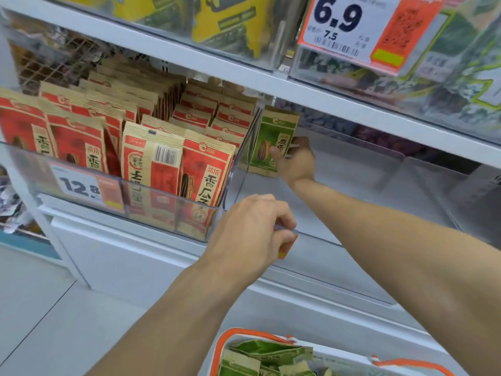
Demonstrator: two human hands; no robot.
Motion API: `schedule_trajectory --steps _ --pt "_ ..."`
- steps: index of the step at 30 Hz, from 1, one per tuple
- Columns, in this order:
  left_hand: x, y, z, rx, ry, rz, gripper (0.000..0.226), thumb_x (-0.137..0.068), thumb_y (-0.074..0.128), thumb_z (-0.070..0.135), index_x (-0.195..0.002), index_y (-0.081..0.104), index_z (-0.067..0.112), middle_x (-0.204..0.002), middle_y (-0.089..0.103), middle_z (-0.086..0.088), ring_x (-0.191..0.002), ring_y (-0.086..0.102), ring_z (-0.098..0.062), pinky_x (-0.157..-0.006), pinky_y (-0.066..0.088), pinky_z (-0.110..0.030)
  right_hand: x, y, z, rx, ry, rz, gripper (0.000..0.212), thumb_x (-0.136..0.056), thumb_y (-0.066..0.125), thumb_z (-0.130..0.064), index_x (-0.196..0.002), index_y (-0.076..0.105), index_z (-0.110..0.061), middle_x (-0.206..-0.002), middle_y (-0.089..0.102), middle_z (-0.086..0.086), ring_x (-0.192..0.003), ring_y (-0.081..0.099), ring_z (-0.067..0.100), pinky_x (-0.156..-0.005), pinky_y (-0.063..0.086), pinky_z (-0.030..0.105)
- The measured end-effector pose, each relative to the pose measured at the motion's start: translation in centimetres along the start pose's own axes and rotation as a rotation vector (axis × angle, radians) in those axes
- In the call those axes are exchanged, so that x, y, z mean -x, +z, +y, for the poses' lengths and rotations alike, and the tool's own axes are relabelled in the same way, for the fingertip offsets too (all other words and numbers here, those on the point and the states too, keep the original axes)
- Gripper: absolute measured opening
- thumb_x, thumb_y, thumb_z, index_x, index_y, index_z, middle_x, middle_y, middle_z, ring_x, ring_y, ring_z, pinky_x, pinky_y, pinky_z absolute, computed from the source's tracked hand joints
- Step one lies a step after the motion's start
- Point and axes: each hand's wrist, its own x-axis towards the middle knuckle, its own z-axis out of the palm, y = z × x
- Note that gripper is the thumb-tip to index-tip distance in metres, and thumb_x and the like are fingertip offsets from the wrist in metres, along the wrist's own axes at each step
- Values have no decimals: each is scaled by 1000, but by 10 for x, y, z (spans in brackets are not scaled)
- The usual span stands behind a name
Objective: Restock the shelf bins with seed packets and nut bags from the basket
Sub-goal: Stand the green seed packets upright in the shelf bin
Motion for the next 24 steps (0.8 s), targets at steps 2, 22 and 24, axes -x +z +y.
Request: schedule_trajectory --steps 2,22,24 --pt "0 1 2 -5 -10 2 5 -81 76 27 -84 73 24 -91 65 10 -93 59 -8 -81 49 -35 0 -1 -2 -6 54 4 53 -81 80 -40 -114 55 -6 -107 69 9 -96 65 25 -74 46 27" --pt "-2 1 -1 -7 -8 13 11 -78 80 32 -84 72 29 -86 66 12 -84 61 -4 -78 50 -29 -1 -36 -15 119 174 -188 71 -86 74 -40 -137 38 -6 -136 49 12 -125 51 27 -93 44 28" --pt "-3 0 0 -33 -16 12 10 -79 79 32 -85 71 29 -86 66 13 -85 60 -4 -77 48 -27 9 -61 -21 104 163 -214 59 -87 73 -32 -132 43 -10 -128 56 8 -114 56 23 -90 49 30"
